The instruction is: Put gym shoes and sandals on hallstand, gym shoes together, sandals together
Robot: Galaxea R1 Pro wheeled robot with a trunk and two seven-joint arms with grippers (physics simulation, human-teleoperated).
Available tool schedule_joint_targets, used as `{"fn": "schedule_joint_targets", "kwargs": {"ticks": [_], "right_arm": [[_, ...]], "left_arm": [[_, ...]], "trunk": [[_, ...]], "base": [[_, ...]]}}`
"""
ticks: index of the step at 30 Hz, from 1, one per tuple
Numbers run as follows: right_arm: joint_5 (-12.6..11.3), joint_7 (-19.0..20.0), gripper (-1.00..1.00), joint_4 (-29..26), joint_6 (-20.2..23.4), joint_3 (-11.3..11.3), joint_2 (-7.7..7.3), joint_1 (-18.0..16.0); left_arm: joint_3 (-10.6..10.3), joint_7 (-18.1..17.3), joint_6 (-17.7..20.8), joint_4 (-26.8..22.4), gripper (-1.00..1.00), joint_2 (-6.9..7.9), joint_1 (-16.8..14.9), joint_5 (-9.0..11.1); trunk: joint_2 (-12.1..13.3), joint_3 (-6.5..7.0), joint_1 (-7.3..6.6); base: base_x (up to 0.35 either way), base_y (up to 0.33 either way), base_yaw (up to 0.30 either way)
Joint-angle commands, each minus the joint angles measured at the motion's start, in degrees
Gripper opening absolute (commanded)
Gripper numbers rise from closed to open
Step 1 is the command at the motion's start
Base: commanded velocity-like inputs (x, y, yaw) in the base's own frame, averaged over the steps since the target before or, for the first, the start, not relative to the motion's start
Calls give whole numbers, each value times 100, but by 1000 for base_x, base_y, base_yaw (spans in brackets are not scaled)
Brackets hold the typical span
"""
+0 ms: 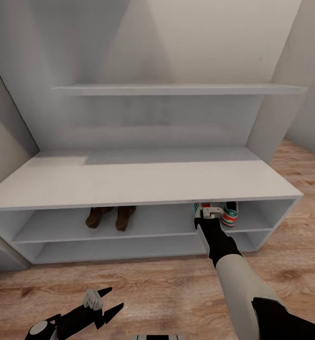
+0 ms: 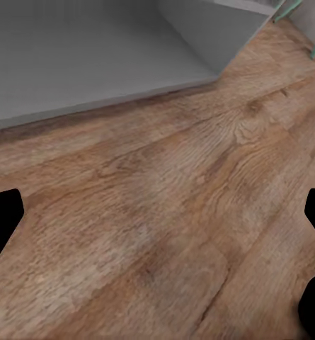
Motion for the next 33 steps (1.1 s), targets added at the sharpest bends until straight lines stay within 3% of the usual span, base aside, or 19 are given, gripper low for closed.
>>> {"fn": "schedule_joint_targets", "kwargs": {"ticks": [1, 15, 25, 33], "right_arm": [[50, 6, -100, -11, 31, -23, 7, -3], [51, 6, -100, -17, 39, -26, 7, -3], [51, 6, -100, -18, 40, -32, 7, -3], [51, -2, -100, -18, 40, -32, 7, -3]], "left_arm": [[3, -15, -36, 5, 100, 0, -2, 4], [-1, -3, -25, -3, 100, -6, -3, -47], [3, -13, 11, -4, 100, 0, -5, -49], [1, -14, -25, -4, 100, 0, -5, -37]], "trunk": [[-2, -5, 1], [-2, -5, 1], [-15, -281, 27], [-15, -318, 27]], "base": [[166, 0, 0], [31, 0, 0], [0, 0, 0], [0, 0, 0]]}}
